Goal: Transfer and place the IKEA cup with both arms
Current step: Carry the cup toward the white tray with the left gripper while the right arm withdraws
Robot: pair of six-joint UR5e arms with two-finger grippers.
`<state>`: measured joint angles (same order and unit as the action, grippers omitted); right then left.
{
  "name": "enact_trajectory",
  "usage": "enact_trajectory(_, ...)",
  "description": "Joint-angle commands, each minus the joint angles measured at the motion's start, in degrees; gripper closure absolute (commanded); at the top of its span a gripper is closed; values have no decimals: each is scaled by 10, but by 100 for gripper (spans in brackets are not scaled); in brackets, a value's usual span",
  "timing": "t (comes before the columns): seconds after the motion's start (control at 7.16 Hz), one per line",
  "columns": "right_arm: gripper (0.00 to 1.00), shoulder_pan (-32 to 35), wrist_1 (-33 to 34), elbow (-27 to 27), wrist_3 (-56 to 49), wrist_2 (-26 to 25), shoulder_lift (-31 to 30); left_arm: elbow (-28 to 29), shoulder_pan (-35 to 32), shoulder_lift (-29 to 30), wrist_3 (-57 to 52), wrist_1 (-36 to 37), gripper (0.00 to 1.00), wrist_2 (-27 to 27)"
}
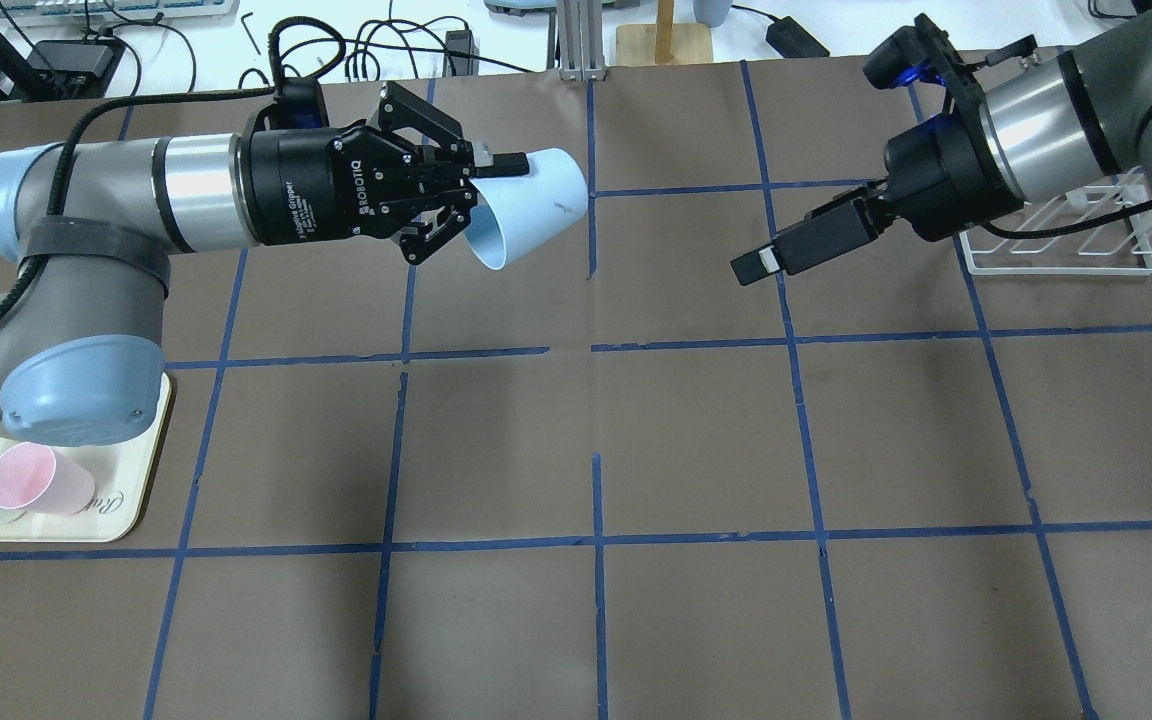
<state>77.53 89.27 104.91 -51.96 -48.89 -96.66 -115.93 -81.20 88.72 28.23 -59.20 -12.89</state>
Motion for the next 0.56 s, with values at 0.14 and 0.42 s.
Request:
enact_trajectory(0.14, 0, -11, 3, -55, 102, -296, 2, 15, 9, -9, 27, 20, 100, -231)
enact_trajectory(0.42, 0, -5, -1, -94, 284, -362, 23, 42, 9, -12, -1, -1, 100, -349)
